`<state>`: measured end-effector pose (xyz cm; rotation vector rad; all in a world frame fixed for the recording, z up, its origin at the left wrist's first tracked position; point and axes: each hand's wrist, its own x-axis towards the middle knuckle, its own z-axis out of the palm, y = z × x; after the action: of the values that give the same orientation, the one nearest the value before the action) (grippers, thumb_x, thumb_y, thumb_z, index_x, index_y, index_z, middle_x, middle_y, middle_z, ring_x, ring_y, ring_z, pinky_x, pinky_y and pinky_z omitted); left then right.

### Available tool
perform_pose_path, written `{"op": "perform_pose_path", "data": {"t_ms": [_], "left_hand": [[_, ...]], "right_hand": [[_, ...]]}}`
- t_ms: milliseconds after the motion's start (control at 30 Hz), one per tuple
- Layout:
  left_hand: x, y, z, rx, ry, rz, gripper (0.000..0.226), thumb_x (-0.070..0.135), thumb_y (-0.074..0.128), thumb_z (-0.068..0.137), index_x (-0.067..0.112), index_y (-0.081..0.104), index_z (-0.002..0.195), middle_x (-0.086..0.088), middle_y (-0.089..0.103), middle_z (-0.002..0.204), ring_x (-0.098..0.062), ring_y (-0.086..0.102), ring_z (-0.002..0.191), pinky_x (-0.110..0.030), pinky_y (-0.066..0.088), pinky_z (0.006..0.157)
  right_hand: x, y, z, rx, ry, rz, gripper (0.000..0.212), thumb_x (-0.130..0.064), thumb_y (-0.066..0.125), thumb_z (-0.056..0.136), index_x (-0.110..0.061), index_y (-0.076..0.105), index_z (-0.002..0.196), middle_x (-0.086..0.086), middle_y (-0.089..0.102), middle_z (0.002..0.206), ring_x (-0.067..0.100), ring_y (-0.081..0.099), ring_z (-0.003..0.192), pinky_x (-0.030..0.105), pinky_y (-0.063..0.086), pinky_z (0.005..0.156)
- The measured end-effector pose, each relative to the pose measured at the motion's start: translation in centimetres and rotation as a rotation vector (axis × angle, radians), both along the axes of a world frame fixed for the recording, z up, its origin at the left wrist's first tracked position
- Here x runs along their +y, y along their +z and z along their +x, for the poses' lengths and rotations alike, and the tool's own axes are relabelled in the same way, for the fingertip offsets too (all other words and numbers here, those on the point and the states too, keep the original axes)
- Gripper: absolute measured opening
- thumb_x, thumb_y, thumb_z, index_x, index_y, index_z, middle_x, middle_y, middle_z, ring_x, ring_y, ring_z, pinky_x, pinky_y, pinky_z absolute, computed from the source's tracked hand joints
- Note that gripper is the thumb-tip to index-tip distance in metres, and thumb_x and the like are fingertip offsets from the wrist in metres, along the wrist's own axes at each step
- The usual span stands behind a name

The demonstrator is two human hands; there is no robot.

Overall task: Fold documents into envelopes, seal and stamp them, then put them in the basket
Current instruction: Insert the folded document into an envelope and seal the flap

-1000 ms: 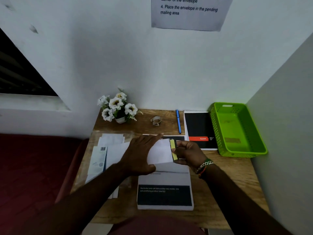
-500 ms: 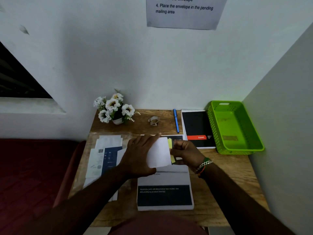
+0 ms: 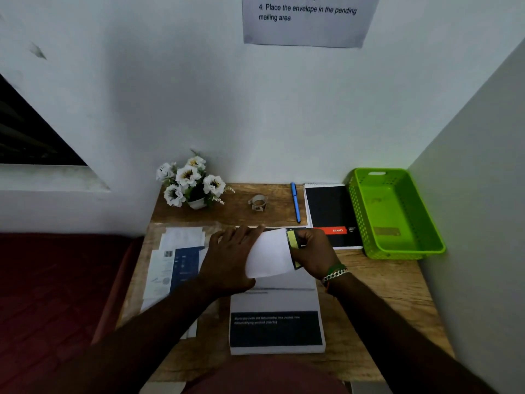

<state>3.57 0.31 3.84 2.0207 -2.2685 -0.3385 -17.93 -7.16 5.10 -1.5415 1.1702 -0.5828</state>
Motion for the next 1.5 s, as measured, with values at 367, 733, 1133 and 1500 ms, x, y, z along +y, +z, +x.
{"op": "perform_pose_path", "data": {"t_ms": [367, 733, 1133, 1500], "left_hand": [[-0.2, -0.9, 2.9, -0.03, -0.01, 0.084, 0.111, 0.052, 0.081, 0.064, 0.034, 0.021, 0.156, 0.0, 0.048, 0.145, -0.026, 0.049, 0.126, -0.047, 0.044, 0.103], [0.4, -1.2, 6.1, 0.016, 0.078, 0.043, 0.125, 0.06, 0.085, 0.06, 0.033, 0.016, 0.16, -0.003, 0.038, 0.157, -0.028, 0.036, 0.144, -0.049, 0.034, 0.114], [0.2, -1.4, 5.8, 0.04, 0.156, 0.002, 0.134, 0.053, 0.09, 0.056, 0.032, 0.01, 0.161, -0.004, 0.039, 0.155, -0.03, 0.039, 0.138, -0.048, 0.036, 0.111], [-0.1, -1.4, 5.5, 0.062, 0.201, 0.003, 0.132, 0.058, 0.086, 0.058, 0.033, 0.007, 0.161, -0.006, 0.041, 0.152, -0.032, 0.042, 0.134, -0.05, 0.042, 0.104]], "right_hand": [[-1.0, -2.5, 0.0, 0.135, -0.112, 0.05, 0.018, -0.017, 0.086, 0.075, -0.023, 0.073, 0.086, -0.004, 0.073, 0.08, 0.011, 0.071, 0.072, 0.039, 0.063, 0.067], [-1.5, -6.5, -2.8, 0.792, 0.268, -0.234, 0.054, -0.048, 0.085, 0.066, -0.033, 0.057, 0.11, -0.005, 0.053, 0.12, 0.019, 0.044, 0.117, 0.036, 0.047, 0.094], [-1.8, -4.3, -3.8, 0.27, -0.113, -0.024, 0.02, -0.002, 0.072, 0.08, -0.018, 0.06, 0.079, 0.0, 0.064, 0.083, 0.017, 0.06, 0.081, 0.027, 0.044, 0.069], [-1.1, -2.3, -5.9, -0.22, -0.499, -0.238, 0.019, -0.027, 0.077, 0.076, -0.015, 0.064, 0.084, -0.006, 0.065, 0.083, 0.007, 0.058, 0.076, 0.028, 0.045, 0.069]]}}
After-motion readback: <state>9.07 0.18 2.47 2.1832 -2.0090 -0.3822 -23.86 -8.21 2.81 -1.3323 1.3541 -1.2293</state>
